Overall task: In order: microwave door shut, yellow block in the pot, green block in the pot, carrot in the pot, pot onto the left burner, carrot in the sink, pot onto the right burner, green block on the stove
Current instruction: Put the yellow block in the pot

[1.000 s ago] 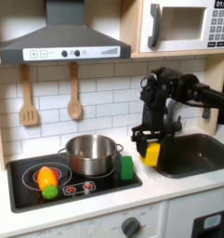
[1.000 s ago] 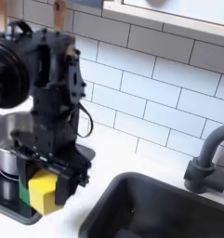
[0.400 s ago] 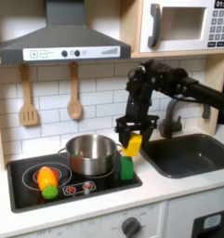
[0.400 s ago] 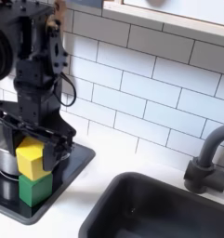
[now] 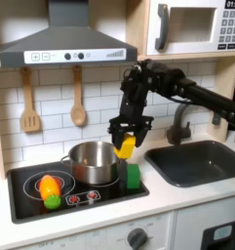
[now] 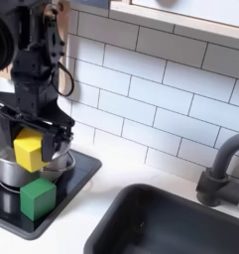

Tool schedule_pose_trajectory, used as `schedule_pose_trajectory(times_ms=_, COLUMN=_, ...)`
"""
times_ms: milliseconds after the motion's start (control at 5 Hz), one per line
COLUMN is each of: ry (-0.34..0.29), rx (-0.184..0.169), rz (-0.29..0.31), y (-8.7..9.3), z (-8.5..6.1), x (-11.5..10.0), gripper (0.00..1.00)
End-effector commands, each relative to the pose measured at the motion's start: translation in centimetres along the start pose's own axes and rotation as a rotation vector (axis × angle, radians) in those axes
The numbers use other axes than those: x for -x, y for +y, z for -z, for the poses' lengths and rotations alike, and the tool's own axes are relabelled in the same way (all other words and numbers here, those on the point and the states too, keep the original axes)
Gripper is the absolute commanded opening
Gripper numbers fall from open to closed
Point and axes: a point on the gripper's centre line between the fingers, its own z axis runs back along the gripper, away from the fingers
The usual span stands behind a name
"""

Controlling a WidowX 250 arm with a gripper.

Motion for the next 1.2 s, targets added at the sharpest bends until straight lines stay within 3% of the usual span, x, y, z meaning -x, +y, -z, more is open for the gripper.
schedule_pose_trajectory(times_ms=0, ry=-0.020, rx=-0.018, rz=-0.023, y=1.8, z=0.3, x=-2.0, gripper=0.00)
schedule_pose_trajectory(times_ms=400, ry=-0.021, rx=-0.023, rz=-0.036, y=3.3, z=1.0, x=-3.2, gripper=0.00)
schedule_pose_trajectory(times_ms=1000, ry=-0.006, rx=-0.013, rz=-0.017, y=3.4, z=2.2, x=-4.1, gripper=0.00)
